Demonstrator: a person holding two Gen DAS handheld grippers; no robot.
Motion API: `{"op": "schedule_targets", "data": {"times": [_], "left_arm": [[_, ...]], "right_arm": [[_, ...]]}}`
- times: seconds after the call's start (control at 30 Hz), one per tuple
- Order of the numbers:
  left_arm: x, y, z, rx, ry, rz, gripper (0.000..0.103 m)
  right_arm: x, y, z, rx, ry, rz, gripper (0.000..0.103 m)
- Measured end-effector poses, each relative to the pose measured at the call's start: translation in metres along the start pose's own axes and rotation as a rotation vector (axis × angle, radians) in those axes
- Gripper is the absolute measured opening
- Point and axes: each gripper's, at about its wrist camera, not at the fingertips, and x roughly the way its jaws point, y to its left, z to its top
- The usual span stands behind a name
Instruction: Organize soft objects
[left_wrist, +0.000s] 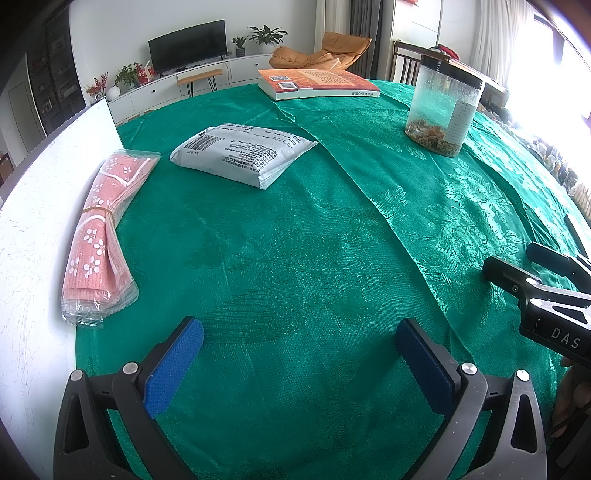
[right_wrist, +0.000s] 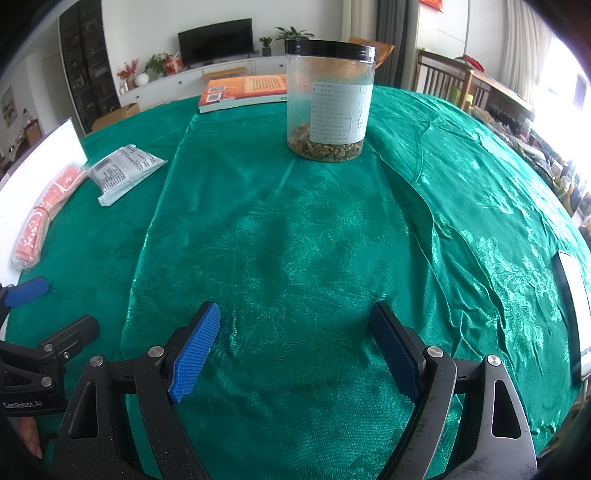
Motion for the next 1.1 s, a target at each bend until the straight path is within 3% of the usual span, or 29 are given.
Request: {"op": "schedule_targets", "data": {"times": [0.3,0.53,0.77,0.9,1.03,1.1], "left_arm": [[-0.005,0.001,-0.003,0.012,0.005,-0.001,0.103],[-0.017,0.024,-0.015,-0.002,0.042,0.007,0.103],[-0.025,0.036,-0.029,-0.002,-0.015,0.007,0.103],[-0.025,0.036,-0.029,-0.007,-0.019,0.009,0.103],[-0.025,0.037,-0.029,-0.007,-0.020,0.008,0.103],[-0.025,0.037,-0.029,-0.008,-0.019,0.008,0.103]], "right_arm": [[0.000,0.000,0.000,0.000,0.000,0.000,0.085],[0.000,0.000,0.000,0.000,0.000,0.000,0.085],[-0.001,0.001,0.003,-0.001,0.013,0.013,0.085],[-0.010,0.017,0.036,-0.047,-0.083,0.173,0.085],[0.010,0.065,0.091,-0.233,-0.084,0.326,0.085],[0.028,0.093,0.114,-0.320,-0.059,0.353,0.085]]}}
